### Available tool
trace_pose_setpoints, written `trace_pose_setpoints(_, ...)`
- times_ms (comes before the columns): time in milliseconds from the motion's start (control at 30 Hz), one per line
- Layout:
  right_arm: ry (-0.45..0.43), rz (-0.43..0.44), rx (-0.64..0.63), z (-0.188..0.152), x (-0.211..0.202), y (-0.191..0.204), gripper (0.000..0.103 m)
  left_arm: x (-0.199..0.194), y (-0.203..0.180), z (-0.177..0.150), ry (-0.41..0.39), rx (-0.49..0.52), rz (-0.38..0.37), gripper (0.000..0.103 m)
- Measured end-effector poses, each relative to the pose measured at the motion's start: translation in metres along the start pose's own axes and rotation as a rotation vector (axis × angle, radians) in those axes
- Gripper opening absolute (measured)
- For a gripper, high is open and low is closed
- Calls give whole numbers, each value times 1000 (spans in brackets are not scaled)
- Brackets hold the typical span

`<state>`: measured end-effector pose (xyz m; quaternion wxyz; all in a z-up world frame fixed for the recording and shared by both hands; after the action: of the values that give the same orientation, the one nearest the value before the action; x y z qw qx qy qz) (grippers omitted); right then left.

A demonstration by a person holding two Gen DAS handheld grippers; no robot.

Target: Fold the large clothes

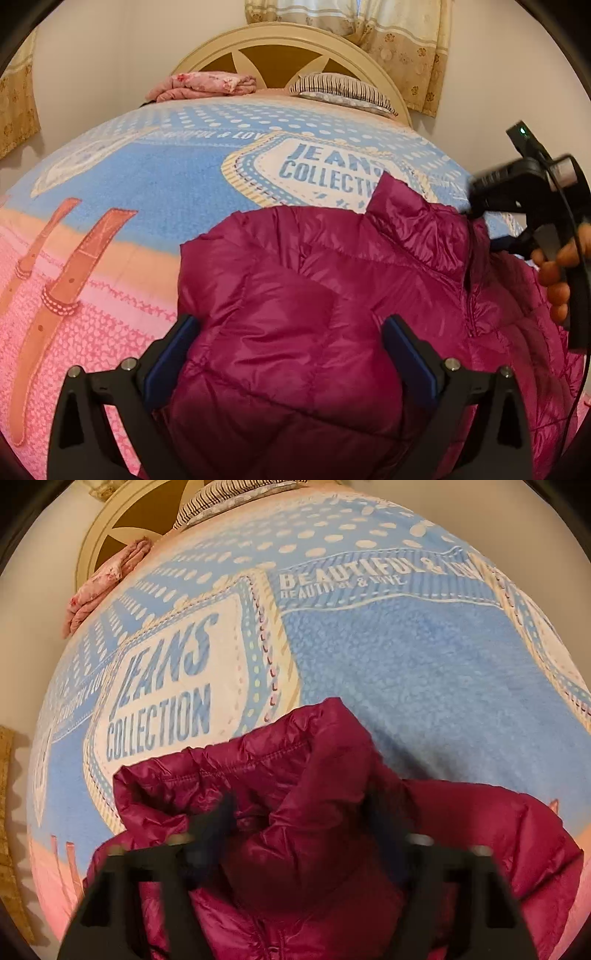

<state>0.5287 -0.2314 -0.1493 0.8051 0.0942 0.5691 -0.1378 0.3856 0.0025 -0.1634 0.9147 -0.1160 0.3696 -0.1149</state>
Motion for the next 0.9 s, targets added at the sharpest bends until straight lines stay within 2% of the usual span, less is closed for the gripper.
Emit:
trace_pose_setpoints(100,-15,10,-1,-6,-7,-14,16,1,6,-1,5,-35,-13,102)
trace_pose_setpoints(167,-37,21,5,-11,-19,-26,14,2,5,-1,5,-39,-13,102)
trace_pose_setpoints(400,-102,55,58,-47,-47,-76,12,4,3,-2,2,-41,-14,102)
trace_pose_setpoints(500,-98,60,99,-65,-37,-98,12,5,3,-2,3,-42,-15,102)
trace_pose_setpoints(600,-88,111,162,-79,-18,-112,10,3,5,-2,-2,-52,-35,102)
trace_pose_setpoints(667,-159,154,169,-85,-10,-115,9,-1,4,-2,-9,-59,-46,102)
trace_pose_setpoints(767,-294,107,98,-93,-13,-106,9,-7,-4,2,10,-24,-65,102)
trace_pose_setpoints(833,-316,92,88,-94,-14,-103,9,-16,-14,15,8,23,-61,102)
trace_pose_setpoints(900,-320,121,105,-93,-13,-105,9,-19,-22,36,4,14,-86,102)
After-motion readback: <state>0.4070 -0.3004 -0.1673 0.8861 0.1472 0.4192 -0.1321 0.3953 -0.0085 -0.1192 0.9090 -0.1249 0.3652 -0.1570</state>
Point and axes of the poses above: each gripper's, at about its wrist camera, not at the fingertips, and x roughly the way its jaws point, y to its left, z to its top, the point moved 5 cm from there along x, roughly the way its jaws point, and after that the axes turned 13 degrees about -z, right-handed, at the moved point
